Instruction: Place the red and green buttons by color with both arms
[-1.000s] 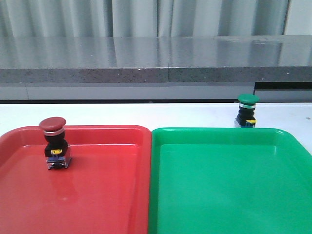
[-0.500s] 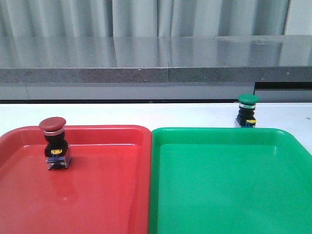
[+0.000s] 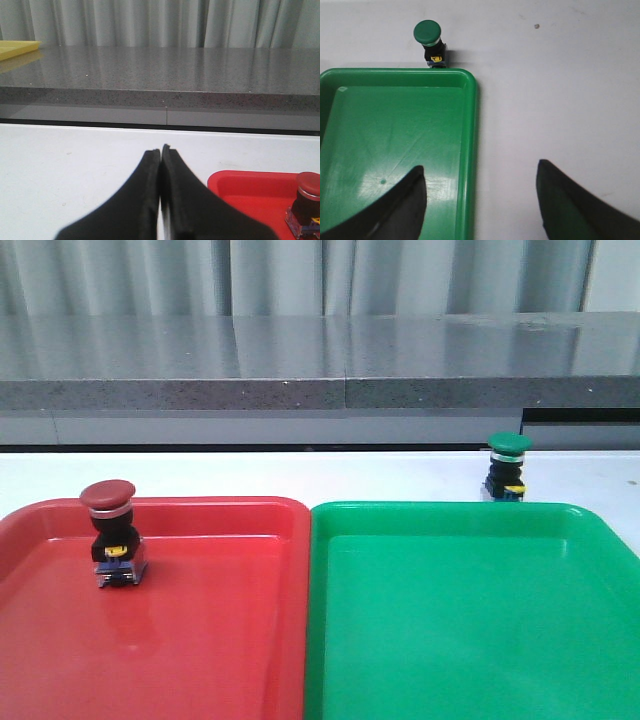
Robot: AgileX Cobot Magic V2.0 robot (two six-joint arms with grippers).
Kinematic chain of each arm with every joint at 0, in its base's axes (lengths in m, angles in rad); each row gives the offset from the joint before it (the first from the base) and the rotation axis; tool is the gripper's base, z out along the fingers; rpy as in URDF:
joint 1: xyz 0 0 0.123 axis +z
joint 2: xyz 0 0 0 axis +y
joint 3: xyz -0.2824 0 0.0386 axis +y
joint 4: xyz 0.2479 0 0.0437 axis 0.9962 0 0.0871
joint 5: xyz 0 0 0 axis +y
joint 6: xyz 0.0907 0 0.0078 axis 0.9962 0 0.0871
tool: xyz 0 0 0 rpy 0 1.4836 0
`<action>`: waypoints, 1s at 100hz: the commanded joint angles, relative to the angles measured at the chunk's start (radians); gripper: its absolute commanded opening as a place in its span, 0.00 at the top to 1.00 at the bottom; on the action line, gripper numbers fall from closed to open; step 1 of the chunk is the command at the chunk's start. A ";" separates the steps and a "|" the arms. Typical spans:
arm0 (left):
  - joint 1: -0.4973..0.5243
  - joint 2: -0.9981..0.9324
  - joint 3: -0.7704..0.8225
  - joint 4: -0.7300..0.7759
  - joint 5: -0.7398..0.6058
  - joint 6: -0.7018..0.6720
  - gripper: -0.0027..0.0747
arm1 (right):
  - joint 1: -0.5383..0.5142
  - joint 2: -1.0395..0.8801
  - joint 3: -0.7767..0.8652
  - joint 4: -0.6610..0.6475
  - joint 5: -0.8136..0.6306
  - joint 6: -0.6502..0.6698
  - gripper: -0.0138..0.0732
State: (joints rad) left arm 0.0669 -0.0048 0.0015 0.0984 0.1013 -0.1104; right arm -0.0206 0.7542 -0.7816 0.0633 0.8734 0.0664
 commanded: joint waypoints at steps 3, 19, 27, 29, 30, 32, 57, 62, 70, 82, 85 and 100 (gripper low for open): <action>0.002 -0.031 0.041 -0.001 -0.079 -0.006 0.99 | -0.002 0.008 -0.037 0.039 -0.062 -0.012 0.26; 0.002 -0.031 0.041 -0.001 -0.079 -0.006 0.99 | 0.001 0.089 -0.091 0.069 -0.063 -0.014 0.26; 0.002 -0.031 0.041 -0.001 -0.079 -0.006 0.99 | 0.009 0.150 -0.138 0.072 -0.065 -0.014 0.26; 0.002 -0.031 0.041 -0.001 -0.079 -0.006 0.99 | 0.013 0.168 -0.152 0.072 -0.066 -0.014 0.26; 0.002 -0.031 0.041 -0.001 -0.079 -0.006 0.99 | 0.017 0.173 -0.156 0.072 -0.066 -0.014 0.26; 0.002 -0.031 0.041 -0.001 -0.079 -0.006 0.99 | 0.021 0.192 -0.170 0.072 -0.069 -0.014 0.26; 0.002 -0.031 0.041 -0.001 -0.079 -0.006 0.99 | 0.104 0.441 -0.329 0.072 -0.108 -0.014 0.26; 0.002 -0.031 0.041 -0.001 -0.079 -0.006 0.99 | 0.120 0.491 -0.361 0.072 -0.115 -0.014 0.26; 0.002 -0.031 0.041 -0.001 -0.079 -0.006 0.99 | 0.144 0.575 -0.411 0.072 -0.129 -0.014 0.26; 0.002 -0.031 0.041 -0.001 -0.079 -0.006 0.99 | 0.158 0.690 -0.489 0.064 -0.144 -0.014 0.26; 0.002 -0.031 0.041 -0.001 -0.079 -0.006 0.99 | 0.160 0.715 -0.506 0.061 -0.144 -0.014 0.26; 0.002 -0.031 0.041 -0.001 -0.079 -0.006 0.99 | 0.160 0.837 -0.581 0.047 -0.154 -0.014 0.26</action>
State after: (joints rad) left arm 0.0669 -0.0048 0.0015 0.0984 0.1013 -0.1104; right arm 0.1390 1.5751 -1.2966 0.1231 0.7722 0.0647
